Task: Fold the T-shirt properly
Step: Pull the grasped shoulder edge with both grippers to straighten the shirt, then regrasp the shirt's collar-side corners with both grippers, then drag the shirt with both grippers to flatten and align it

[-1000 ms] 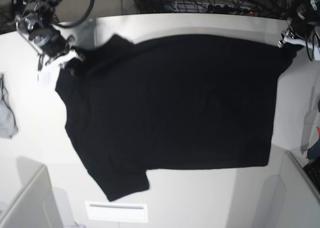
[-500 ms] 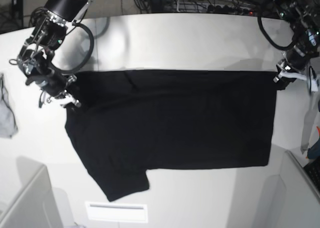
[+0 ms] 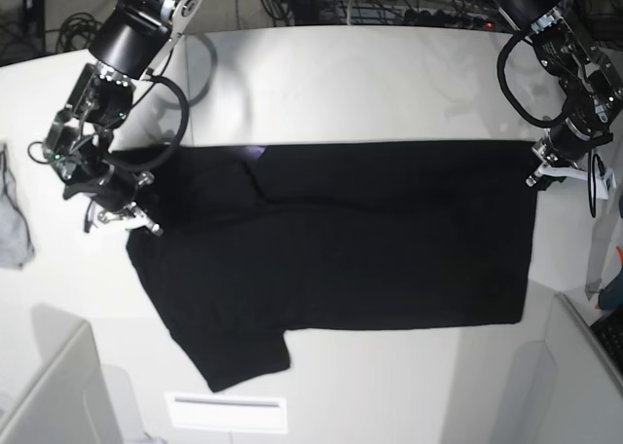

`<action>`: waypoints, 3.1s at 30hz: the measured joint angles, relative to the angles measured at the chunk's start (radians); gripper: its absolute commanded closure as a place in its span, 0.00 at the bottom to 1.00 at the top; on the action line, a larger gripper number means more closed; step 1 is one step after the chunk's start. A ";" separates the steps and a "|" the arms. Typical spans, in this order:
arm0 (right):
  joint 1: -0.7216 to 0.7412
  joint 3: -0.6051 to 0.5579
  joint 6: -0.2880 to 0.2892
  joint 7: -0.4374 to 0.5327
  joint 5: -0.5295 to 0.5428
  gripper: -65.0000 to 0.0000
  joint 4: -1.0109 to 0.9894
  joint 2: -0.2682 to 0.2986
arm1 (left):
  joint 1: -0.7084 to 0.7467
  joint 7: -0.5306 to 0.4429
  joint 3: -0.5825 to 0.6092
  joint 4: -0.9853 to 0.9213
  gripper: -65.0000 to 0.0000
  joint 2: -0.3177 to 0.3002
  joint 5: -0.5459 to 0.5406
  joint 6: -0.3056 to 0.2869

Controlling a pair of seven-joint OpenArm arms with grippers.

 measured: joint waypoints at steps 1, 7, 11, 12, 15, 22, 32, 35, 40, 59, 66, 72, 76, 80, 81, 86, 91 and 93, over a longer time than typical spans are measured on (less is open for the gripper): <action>0.000 0.000 0.000 0.011 0.001 1.00 0.000 0.000 | 0.000 0.000 0.000 0.000 1.00 -0.001 0.000 0.000; -0.008 0.008 0.000 0.012 0.005 0.58 0.038 0.000 | -0.001 0.001 0.002 -0.001 1.00 -0.012 -0.001 0.000; -0.034 0.009 0.000 0.015 0.007 0.41 0.117 0.000 | -0.002 -0.006 -0.006 -0.001 0.79 -0.040 -0.001 -0.001; -0.045 0.010 -0.001 0.012 0.008 0.41 0.148 0.000 | -0.002 -0.006 -0.006 -0.001 0.77 -0.047 0.000 0.000; -0.101 0.010 -0.003 0.012 0.008 0.41 0.277 0.000 | -0.003 -0.007 -0.009 0.006 0.77 -0.055 -0.010 -0.003; -0.340 0.017 0.000 0.085 0.015 0.41 0.491 -0.047 | 0.011 -0.006 -0.143 0.006 0.51 -0.045 -0.008 -0.109; -0.517 0.028 0.002 0.254 0.023 0.40 0.404 -0.108 | 0.146 0.001 -0.166 -0.047 0.00 -0.040 0.003 -0.135; -0.489 0.030 -0.006 0.255 0.065 0.40 0.290 -0.107 | 0.129 -0.010 -0.165 -0.119 0.00 -0.036 0.000 -0.136; -0.425 0.089 0.008 0.265 0.161 0.40 0.128 -0.085 | 0.126 -0.065 -0.084 -0.145 0.00 -0.052 -0.007 -0.135; -0.297 0.130 0.031 0.357 0.197 0.41 -0.055 -0.033 | 0.074 -0.278 0.079 -0.284 0.24 -0.071 -0.041 -0.147; -0.297 0.129 0.031 0.367 0.183 0.54 -0.056 -0.034 | 0.058 -0.275 0.113 -0.303 0.50 -0.060 -0.054 -0.152; -0.305 0.135 0.016 0.354 0.160 1.00 -0.066 -0.036 | 0.060 -0.263 0.111 -0.340 1.00 -0.065 -0.064 -0.151; -0.312 0.135 0.016 0.350 0.161 1.00 -0.061 -0.035 | 0.074 -0.264 0.114 -0.339 1.00 -0.066 -0.074 -0.153; -0.373 0.130 0.012 0.333 0.155 1.00 0.014 -0.041 | 0.140 -0.251 0.120 -0.272 1.00 -0.075 -0.076 -0.158; -0.403 0.128 0.002 0.326 0.150 1.00 0.044 -0.043 | 0.166 -0.240 0.122 -0.245 1.00 -0.078 -0.072 -0.158; -0.500 0.129 -0.003 0.314 0.135 1.00 0.167 -0.050 | 0.259 -0.229 0.117 -0.155 1.00 -0.082 -0.049 -0.143; -0.566 0.128 0.000 0.288 0.144 1.00 0.229 -0.050 | 0.336 -0.248 0.116 -0.144 1.00 -0.092 -0.076 -0.155; -0.580 0.132 0.000 0.237 0.143 1.00 0.228 -0.051 | 0.364 -0.262 0.113 -0.140 1.00 -0.092 -0.084 -0.156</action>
